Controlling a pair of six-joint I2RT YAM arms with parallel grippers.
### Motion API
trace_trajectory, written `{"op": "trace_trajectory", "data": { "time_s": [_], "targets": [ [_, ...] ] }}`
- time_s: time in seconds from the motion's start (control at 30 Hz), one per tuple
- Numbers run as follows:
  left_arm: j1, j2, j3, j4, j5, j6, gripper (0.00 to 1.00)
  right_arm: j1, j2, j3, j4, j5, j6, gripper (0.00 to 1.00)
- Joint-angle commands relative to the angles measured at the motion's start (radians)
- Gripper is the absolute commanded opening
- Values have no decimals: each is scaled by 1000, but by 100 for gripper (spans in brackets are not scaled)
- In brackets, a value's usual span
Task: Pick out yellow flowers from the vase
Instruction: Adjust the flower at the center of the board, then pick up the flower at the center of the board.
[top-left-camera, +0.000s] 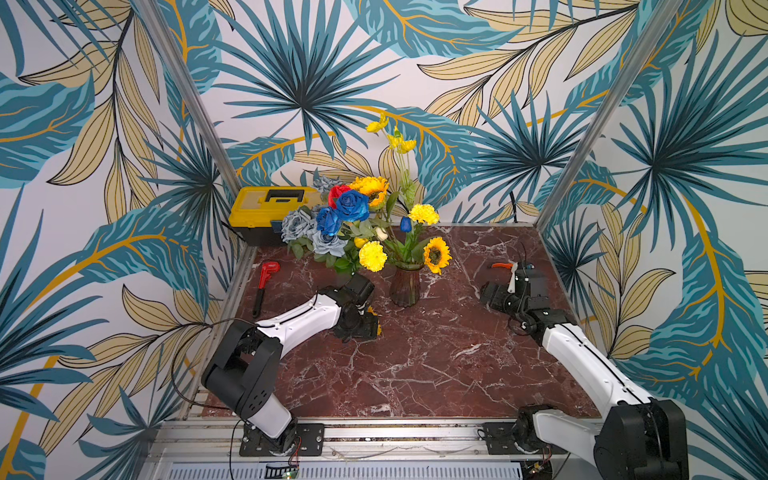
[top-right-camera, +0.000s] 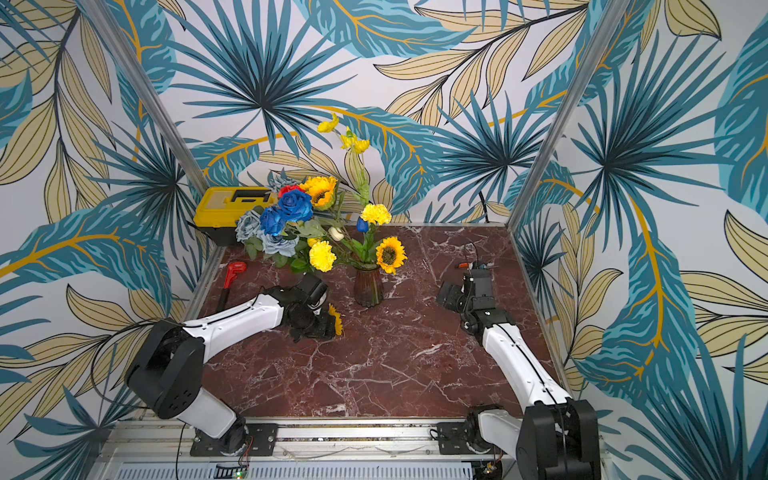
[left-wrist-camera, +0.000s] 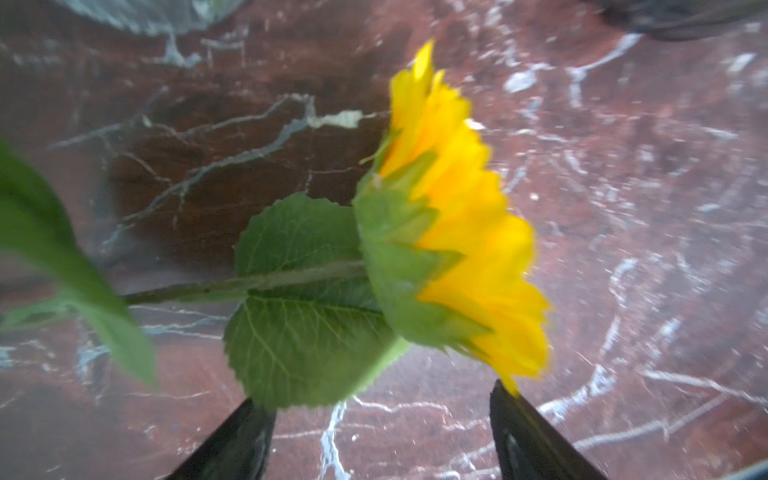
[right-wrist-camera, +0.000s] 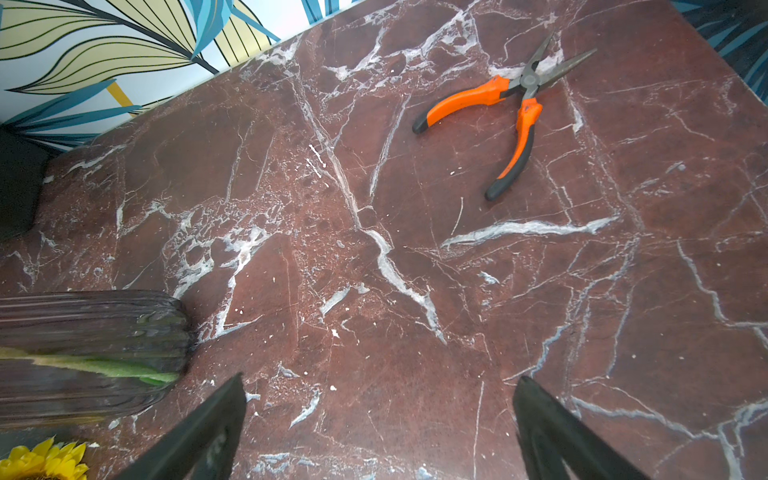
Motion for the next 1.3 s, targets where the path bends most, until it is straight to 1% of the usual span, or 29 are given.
{"op": "trace_trajectory", "data": {
  "time_s": [0.0, 0.1, 0.13, 0.23, 0.33, 0.4, 0.47, 0.5, 0.6, 0.8, 0.9, 0.93, 1.07, 1.23, 1.27],
  "targets": [
    [7, -62, 2, -22, 2, 105, 88, 6, -6, -16, -12, -4, 8, 99],
    [7, -93, -4, -39, -72, 169, 95, 6, 0, -16, -6, -14, 15, 99],
    [8, -95, -6, -39, -113, 194, 97, 6, 1, -17, -4, -17, 17, 99],
    [8, -86, -6, -39, -204, 293, 98, 6, -1, -12, -4, -16, 19, 99],
    [7, -94, -20, -36, -231, 388, 98, 6, -7, -10, -7, -23, 22, 99],
    [5, -112, -29, -16, -253, 417, 99, 6, -7, -10, -7, -28, 23, 99],
    [7, -141, -55, 37, -300, 432, 99, 6, -1, -6, -8, -33, 23, 99],
    [13, -152, -72, 72, -301, 448, 99, 6, 3, -1, -10, -37, 23, 99],
    [49, -134, -75, 106, -209, 487, 100, 6, 17, 16, -15, -48, 23, 99],
    [61, -50, -70, 117, -173, 571, 100, 6, 22, 30, -17, -62, 27, 99],
    [67, -15, -80, 116, -65, 642, 99, 6, 24, 30, -18, -64, 28, 100],
    [68, -4, -79, 116, -54, 649, 99, 6, 25, 28, -17, -66, 30, 99],
    [66, 30, -74, 125, -80, 646, 99, 8, 29, 27, -14, -70, 36, 99],
    [65, 100, -57, 131, -158, 655, 99, 9, 32, 26, -10, -70, 39, 99],
    [64, 114, -48, 132, -160, 653, 97, 10, 33, 27, -11, -68, 39, 99]
  ]
}}
